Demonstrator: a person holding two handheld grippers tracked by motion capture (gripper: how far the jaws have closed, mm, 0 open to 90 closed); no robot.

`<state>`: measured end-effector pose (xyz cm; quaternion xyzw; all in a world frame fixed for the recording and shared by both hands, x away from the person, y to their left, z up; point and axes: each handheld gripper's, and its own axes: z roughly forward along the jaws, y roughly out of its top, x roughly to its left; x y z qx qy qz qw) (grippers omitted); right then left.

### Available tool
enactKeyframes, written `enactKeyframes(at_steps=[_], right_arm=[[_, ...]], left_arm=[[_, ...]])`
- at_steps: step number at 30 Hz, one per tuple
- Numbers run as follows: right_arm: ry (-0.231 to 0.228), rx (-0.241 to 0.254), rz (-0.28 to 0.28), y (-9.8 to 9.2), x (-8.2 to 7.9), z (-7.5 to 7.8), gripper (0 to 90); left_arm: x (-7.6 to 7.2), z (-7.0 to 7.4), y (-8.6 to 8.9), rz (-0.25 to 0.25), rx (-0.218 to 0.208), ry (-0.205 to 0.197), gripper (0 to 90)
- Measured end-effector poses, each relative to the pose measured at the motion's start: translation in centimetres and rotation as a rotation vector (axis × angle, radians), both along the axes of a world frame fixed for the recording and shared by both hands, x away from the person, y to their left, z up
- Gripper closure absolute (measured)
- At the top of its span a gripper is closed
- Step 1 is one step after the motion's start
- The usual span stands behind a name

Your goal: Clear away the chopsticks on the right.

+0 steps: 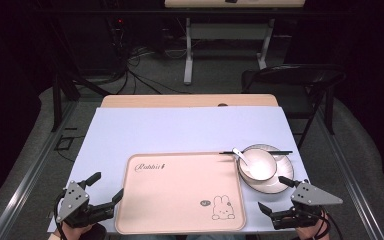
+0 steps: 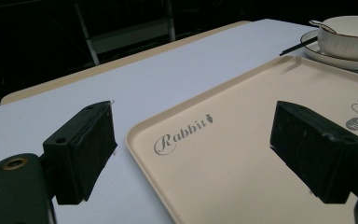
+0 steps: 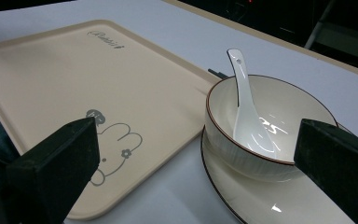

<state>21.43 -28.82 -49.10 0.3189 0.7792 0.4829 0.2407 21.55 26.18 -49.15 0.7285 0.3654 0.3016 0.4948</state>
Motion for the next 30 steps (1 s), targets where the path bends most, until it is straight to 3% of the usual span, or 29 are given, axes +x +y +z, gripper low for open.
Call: enactKeyframes(at_steps=[7,11,17,26,30], right_arm=[[0.000,-0.019,0.003,0.1,-0.1,0.2,0.0],[-0.010,-0.053,0.003,0.0,-0.1,0.9,0.0],[0.025,-0.086,0.003,-0.3,0.4,1.4,0.0],[0.008,-0.152,0.009,-1.1,1.4,3.1,0.0],[0.011,-0.159,0.004,-1.7,1.9,3.6,0.0]], left_arm=[[0.0,0.0,0.1,0.003,-0.007,0.003,10.0],[0.1,-0.1,0.2,0.009,-0.010,0.004,9.2],[0.1,-0.1,0.1,0.010,-0.010,0.005,8.3],[0.0,-0.1,0.2,0.009,-0.013,0.007,2.0],[0.1,-0.1,0.2,0.009,-0.016,0.007,1.4]])
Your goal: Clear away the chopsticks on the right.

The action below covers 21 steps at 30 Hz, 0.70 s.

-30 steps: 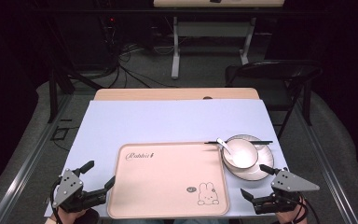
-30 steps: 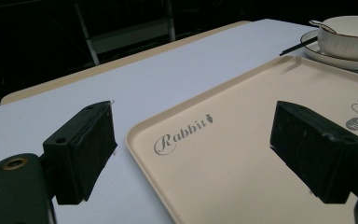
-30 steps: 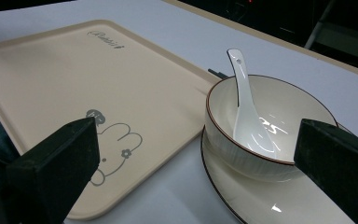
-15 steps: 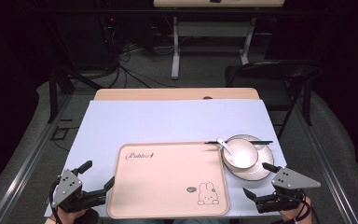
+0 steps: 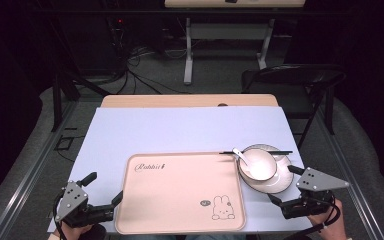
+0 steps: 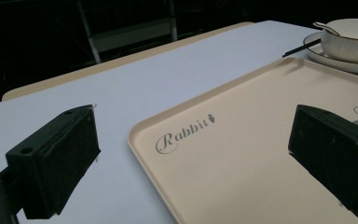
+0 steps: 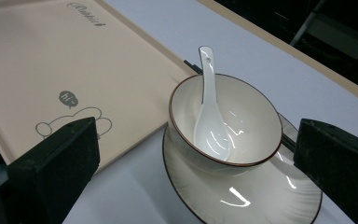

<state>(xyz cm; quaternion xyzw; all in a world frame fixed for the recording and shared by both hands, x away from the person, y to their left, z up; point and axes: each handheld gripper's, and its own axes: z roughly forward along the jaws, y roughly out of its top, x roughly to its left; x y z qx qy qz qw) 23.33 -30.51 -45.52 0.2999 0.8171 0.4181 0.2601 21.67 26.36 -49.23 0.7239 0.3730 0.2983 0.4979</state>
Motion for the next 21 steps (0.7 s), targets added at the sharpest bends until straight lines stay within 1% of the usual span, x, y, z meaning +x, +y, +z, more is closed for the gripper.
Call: enactKeyframes(at_steps=[1,2,3,4,6,10,14,17,21], right_arm=[[0.002,-0.006,-0.005,-0.2,0.2,0.1,0.0],[0.006,-0.030,-0.010,-0.7,0.6,0.3,0.0],[0.006,-0.030,-0.010,-0.7,0.6,0.3,0.0],[0.009,-0.044,-0.011,-0.9,0.8,0.4,0.0],[0.027,-0.058,-0.012,-1.5,1.2,0.6,0.0],[0.052,-0.099,0.002,-2.1,2.0,1.2,0.0],[0.064,-0.143,0.018,-2.6,2.9,1.8,0.0],[0.077,-0.188,0.037,-2.9,3.7,2.2,0.0],[0.114,-0.239,0.059,-3.2,4.9,2.7,0.0]], left_arm=[[0.0,0.0,0.0,0.000,0.000,0.002,1.4],[0.0,0.0,0.0,-0.001,0.000,0.001,1.4],[0.0,0.0,0.0,0.001,-0.002,0.002,1.4],[0.0,0.0,0.0,0.000,-0.003,0.002,1.4],[0.0,0.0,0.0,0.003,-0.005,0.003,1.3],[0.0,0.0,0.0,-0.001,0.001,0.009,1.3],[0.0,0.0,0.0,0.000,0.002,0.007,1.3],[0.0,0.0,0.0,0.000,0.003,0.007,1.3],[0.0,0.0,0.0,0.002,0.001,0.007,1.7]])
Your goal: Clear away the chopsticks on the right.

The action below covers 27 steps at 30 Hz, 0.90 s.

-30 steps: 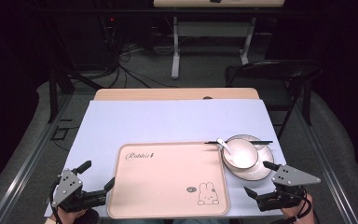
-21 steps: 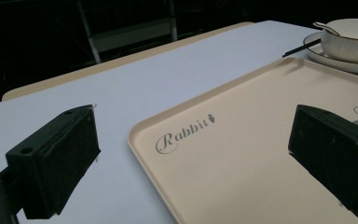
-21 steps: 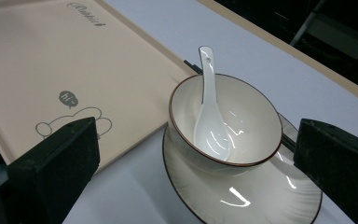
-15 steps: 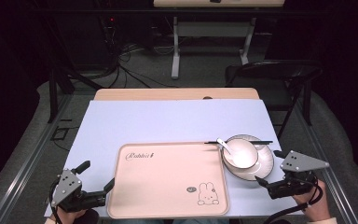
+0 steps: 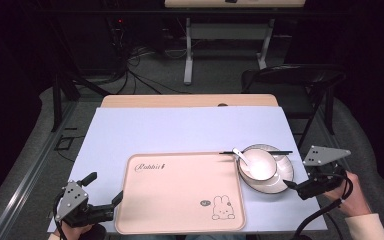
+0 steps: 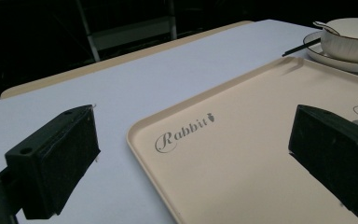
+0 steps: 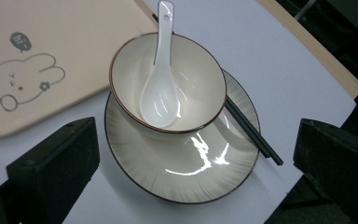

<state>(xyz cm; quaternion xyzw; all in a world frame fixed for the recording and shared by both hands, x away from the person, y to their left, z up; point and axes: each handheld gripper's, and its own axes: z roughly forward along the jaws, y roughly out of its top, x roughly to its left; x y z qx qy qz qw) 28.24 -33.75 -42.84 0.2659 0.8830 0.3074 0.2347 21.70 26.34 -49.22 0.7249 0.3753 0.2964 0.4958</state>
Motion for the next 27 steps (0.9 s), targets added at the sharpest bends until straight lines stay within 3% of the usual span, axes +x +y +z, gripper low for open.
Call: enactKeyframes(at_steps=[3,6,7,15,17,19,27], right_arm=[[0.064,-0.051,0.055,-0.2,1.4,0.2,0.0],[0.082,-0.074,0.077,-0.2,2.2,0.3,0.0],[0.113,-0.092,0.118,-0.2,2.9,0.5,0.0],[0.175,-0.185,0.223,0.0,6.4,0.8,0.0],[0.180,-0.199,0.233,0.1,6.7,0.8,0.0],[0.207,-0.248,0.247,0.3,7.9,0.9,0.0],[0.254,-0.314,0.240,0.6,10.5,0.1,0.0]], left_arm=[[0.0,0.0,0.0,-0.001,0.003,0.002,3.9],[0.0,0.0,0.0,-0.002,0.005,0.004,4.0],[0.0,0.0,0.0,-0.001,0.003,0.004,4.3],[0.0,0.0,0.0,0.000,0.003,0.004,8.2],[0.0,0.0,0.0,0.000,0.004,0.004,8.7],[0.0,0.0,0.0,0.000,0.003,0.004,9.8],[0.0,0.0,0.0,0.000,0.004,0.005,11.6]])
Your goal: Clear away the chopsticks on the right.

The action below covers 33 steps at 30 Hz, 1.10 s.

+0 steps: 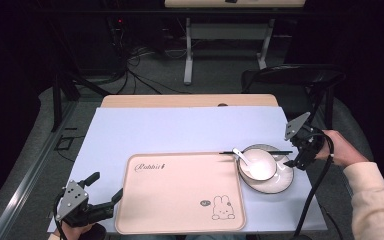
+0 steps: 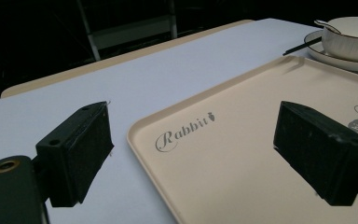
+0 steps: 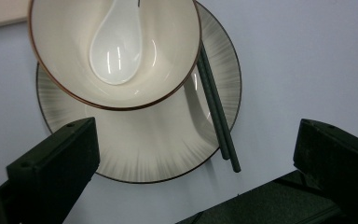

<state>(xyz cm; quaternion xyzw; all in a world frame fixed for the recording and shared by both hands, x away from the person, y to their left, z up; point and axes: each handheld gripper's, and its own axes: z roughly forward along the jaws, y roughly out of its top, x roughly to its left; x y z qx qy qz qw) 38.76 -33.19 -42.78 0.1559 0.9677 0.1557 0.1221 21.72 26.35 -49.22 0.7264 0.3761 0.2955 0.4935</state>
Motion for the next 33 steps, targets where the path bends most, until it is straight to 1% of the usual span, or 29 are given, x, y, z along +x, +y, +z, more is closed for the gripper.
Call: enactKeyframes(at_steps=[2,4,5,6,7,8,10,11,12,13,14,15,17,18,19,20,21,22,23,24,25,26,27,28,31,32,33], right_arm=[[0.010,-0.030,0.004,0.1,0.7,-0.4,0.0],[0.025,-0.048,0.006,0.2,1.3,-0.9,0.0],[0.029,-0.078,0.011,0.3,1.6,-1.1,0.0],[0.037,-0.103,0.009,0.5,2.3,-1.5,0.0],[0.037,-0.103,0.009,0.5,2.3,-1.5,0.0],[0.046,-0.115,0.004,0.6,2.5,-1.7,0.0],[0.063,-0.134,0.016,0.8,2.9,-2.1,0.0],[0.066,-0.143,0.016,0.9,3.0,-2.3,0.0],[0.068,-0.154,0.011,1.1,3.3,-2.6,2.0],[0.068,-0.154,0.011,1.1,3.3,-2.6,2.0],[0.064,-0.162,0.035,1.2,3.5,-2.9,16.3],[0.064,-0.162,0.035,1.2,3.5,-2.9,16.3],[0.051,-0.202,0.009,1.6,3.7,-3.3,25.1],[0.041,-0.218,0.014,1.8,3.8,-3.5,30.6],[0.019,-0.218,0.032,1.9,3.8,-3.7,34.5],[0.010,-0.215,0.041,2.1,3.8,-3.8,35.9],[-0.001,-0.225,0.036,2.3,3.7,-3.9,39.0],[-0.014,-0.251,0.070,2.8,3.6,-4.3,44.2],[-0.014,-0.251,0.070,2.8,3.6,-4.3,44.2],[-0.015,-0.264,0.067,2.9,3.5,-4.6,47.8],[-0.020,-0.278,0.090,3.1,3.4,-4.9,50.8],[-0.016,-0.313,0.102,3.3,3.3,-5.4,58.8],[-0.016,-0.313,0.102,3.3,3.3,-5.4,58.8],[-0.020,-0.332,0.126,3.5,3.3,-5.7,65.3],[-0.021,-0.334,0.130,3.6,3.1,-6.0,67.5],[-0.033,-0.349,0.139,3.7,3.2,-6.2,69.1],[-0.024,-0.350,0.134,3.7,3.1,-6.3,70.4]], left_arm=[[0.0,0.0,0.0,0.001,-0.003,-0.001,12.0],[0.0,0.0,0.0,0.001,-0.002,0.000,12.0],[0.0,0.0,0.0,0.001,-0.001,0.000,12.0],[0.0,0.0,0.0,0.000,0.000,0.001,12.1],[0.0,0.0,0.0,0.000,0.001,0.001,12.1],[0.0,0.0,0.0,0.000,0.000,0.001,12.5],[0.0,0.0,0.0,0.000,-0.002,0.001,13.2],[0.0,0.0,0.0,0.001,-0.003,0.002,13.3],[0.0,0.0,0.0,0.000,-0.003,0.001,13.3],[0.0,0.0,0.0,0.000,-0.002,0.002,13.3],[0.0,0.0,0.0,-0.001,-0.001,0.002,13.3],[0.0,0.0,0.0,-0.001,-0.001,0.002,13.3],[0.0,0.0,0.0,0.000,-0.001,0.002,13.3],[0.0,0.0,0.0,0.000,-0.002,0.002,13.3],[0.0,0.0,0.0,0.000,-0.002,0.002,13.4],[0.0,0.0,0.0,0.001,-0.002,0.001,13.4],[0.0,0.0,0.0,0.001,-0.002,0.001,13.4],[0.0,0.0,0.0,0.001,-0.002,0.001,13.5],[0.0,0.0,0.0,0.000,-0.002,0.002,13.5],[0.0,0.0,0.0,0.000,-0.001,0.002,13.5],[0.0,0.0,0.0,0.001,-0.001,0.001,13.5],[0.0,0.0,0.0,0.000,0.000,0.003,13.5],[0.0,0.0,0.0,0.000,0.000,0.003,13.7],[0.0,0.0,0.0,0.000,0.000,0.002,13.9],[0.0,0.0,0.0,0.000,0.002,0.003,13.9],[0.0,0.0,0.0,0.000,0.003,0.003,13.9],[0.0,0.0,0.0,0.000,0.003,0.003,13.9]])
